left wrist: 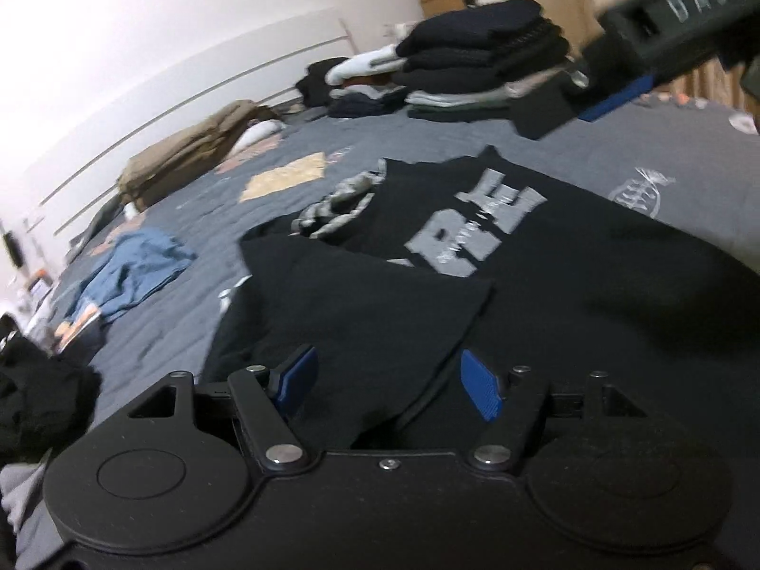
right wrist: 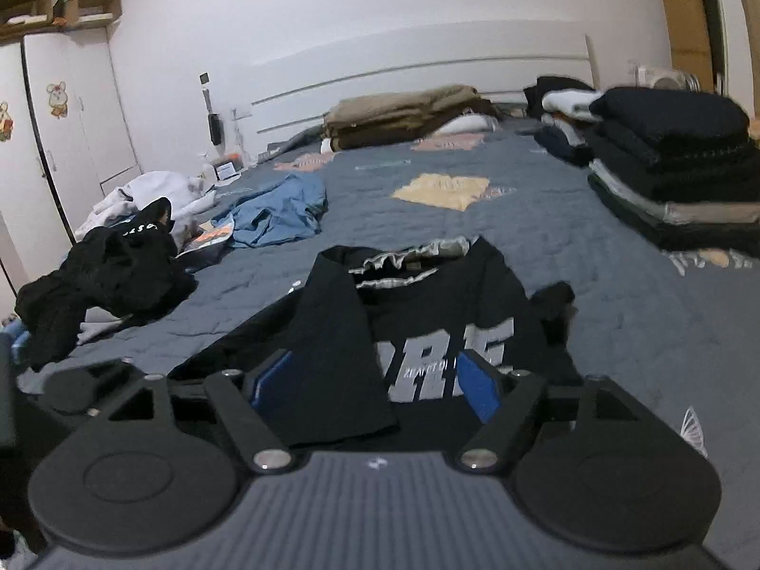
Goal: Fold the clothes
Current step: 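Lower the black 'MORE' T-shirt flat onto the bed with both tools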
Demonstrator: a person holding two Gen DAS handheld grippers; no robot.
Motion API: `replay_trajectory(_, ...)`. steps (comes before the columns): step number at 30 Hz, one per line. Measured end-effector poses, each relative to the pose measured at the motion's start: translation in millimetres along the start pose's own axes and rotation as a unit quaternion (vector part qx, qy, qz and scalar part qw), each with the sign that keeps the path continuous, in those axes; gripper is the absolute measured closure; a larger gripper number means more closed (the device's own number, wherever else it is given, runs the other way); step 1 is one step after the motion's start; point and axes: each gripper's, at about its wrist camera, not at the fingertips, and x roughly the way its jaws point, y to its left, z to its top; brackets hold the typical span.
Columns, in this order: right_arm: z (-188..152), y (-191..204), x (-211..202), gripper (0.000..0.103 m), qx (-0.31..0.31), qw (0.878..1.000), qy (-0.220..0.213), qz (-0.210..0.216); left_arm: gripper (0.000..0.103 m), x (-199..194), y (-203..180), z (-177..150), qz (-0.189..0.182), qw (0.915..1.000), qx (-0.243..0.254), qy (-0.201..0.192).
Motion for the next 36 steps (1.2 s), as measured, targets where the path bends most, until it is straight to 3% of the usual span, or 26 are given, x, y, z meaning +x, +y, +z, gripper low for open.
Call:
replay_trajectory(5,0,-27,1,0.028,0.052,0.999,0.005,0.009,0.039,25,-14,-5,-0.009,0.9996,0.024,0.006)
replay_trajectory(13,2,-43,-2,0.028,0.094,0.996,-0.005,0.006,0.044,53,-24,-19,0.023,0.9956,0.089,0.019)
replay_trajectory(15,3,-40,-3,0.028,0.088,0.996,-0.009,0.012,0.063,58,-21,-22,0.030,0.9947,0.096,0.021)
replay_trajectory(16,4,-38,-4,0.028,0.085,0.996,-0.011,0.016,0.083,59,-20,-24,0.033,0.9939,0.102,0.023)
replay_trajectory(17,4,-38,-4,0.028,0.086,0.996,-0.012,0.019,0.092,60,-18,-25,0.039,0.9929,0.110,0.024)
replay_trajectory(18,5,-38,-5,0.028,0.086,0.996,-0.012,0.022,0.094,60,-16,-25,0.044,0.9923,0.113,0.025)
replay_trajectory(22,5,-37,-4,0.028,0.086,0.996,-0.012,0.022,0.096,45,18,-19,0.052,0.9961,0.070,0.011)
replay_trajectory(27,5,-37,-4,0.028,0.090,0.996,-0.010,0.023,0.097,13,104,-10,0.121,0.9921,-0.028,-0.014)
replay_trajectory(32,5,-34,-5,0.028,0.091,0.995,-0.014,0.025,0.097,-2,206,-20,0.186,0.9698,-0.158,-0.001)
replay_trajectory(36,4,-36,-4,0.028,0.094,0.995,-0.014,0.025,0.097,2,248,-36,0.213,0.9505,-0.226,0.016)
